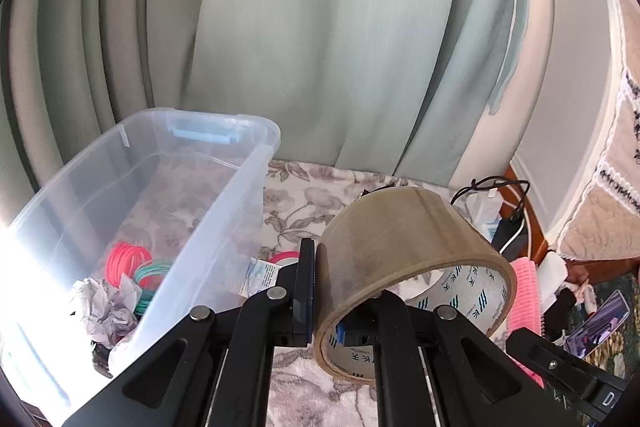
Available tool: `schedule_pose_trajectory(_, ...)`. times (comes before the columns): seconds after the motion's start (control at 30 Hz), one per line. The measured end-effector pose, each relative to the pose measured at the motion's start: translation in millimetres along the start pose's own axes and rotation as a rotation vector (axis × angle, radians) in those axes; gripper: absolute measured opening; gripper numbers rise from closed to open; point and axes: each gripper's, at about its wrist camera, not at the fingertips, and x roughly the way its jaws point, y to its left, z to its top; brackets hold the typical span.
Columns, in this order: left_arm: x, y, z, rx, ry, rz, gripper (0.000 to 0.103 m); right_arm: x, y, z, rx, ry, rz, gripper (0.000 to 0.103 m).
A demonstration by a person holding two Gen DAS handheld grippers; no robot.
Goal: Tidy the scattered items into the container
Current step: 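Lift the tape roll and pink roller and carry both over the clear box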
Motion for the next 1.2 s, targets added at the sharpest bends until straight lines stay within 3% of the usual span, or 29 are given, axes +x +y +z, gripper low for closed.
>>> schedule_pose_trajectory(0.2, -52, 26, 7, -0.03, -0.074, 0.005, 0.008, -31, 48, -5, -0.066, -0.053, 0.04, 0.029)
schedule_pose_trajectory(0.53, -104, 92, 7, -0.148, -0.138, 0.056, 0.008, -33, 118, -14, -0.191, -0.091, 0.09, 0.029)
schedule_pose_trajectory(0.93, -118, 159, 4, -0.27, -0.17, 0.136, 0.009, -19, 184, -30, -0.325, -0.053, 0.165, 0.029)
schedule_pose_trajectory(1.2, -105, 191, -2, -0.322, -0.145, 0.162, 0.009, 4, 217, -42, -0.394, 0.008, 0.183, 0.029)
